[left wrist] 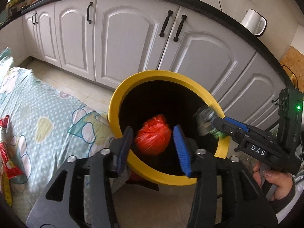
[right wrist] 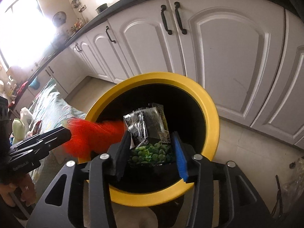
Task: Collect trash
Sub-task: 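Carry both items over the yellow bin and open both tools to drop them, then move both open tools back toward the trash on the bed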
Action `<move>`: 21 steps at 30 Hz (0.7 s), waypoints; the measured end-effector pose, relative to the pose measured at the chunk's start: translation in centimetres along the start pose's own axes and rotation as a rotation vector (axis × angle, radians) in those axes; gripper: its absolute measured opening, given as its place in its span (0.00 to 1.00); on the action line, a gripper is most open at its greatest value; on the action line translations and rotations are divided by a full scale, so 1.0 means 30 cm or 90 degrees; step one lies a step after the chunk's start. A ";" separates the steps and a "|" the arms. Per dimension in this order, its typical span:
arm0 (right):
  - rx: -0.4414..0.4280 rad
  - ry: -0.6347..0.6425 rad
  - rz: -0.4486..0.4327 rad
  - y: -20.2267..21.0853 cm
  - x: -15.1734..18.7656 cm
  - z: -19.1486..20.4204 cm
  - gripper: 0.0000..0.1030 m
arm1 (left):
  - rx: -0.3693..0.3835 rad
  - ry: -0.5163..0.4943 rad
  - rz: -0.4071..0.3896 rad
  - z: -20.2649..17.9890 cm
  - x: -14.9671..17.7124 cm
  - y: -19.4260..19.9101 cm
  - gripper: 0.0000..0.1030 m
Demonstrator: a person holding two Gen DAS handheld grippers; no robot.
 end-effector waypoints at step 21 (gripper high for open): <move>-0.025 0.041 -0.093 0.152 -0.026 0.169 0.70 | -0.070 0.101 -0.184 0.183 0.060 0.406 0.89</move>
Point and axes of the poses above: each gripper's, at about its wrist camera, not at the fingertips, and y roughly against the way its jaws point, z to its left, x to its underside, the point moved 5 cm from there along -y, roughly the way its jaws point, and after that the axes turned 12 degrees about z, right-handed, at the moved point
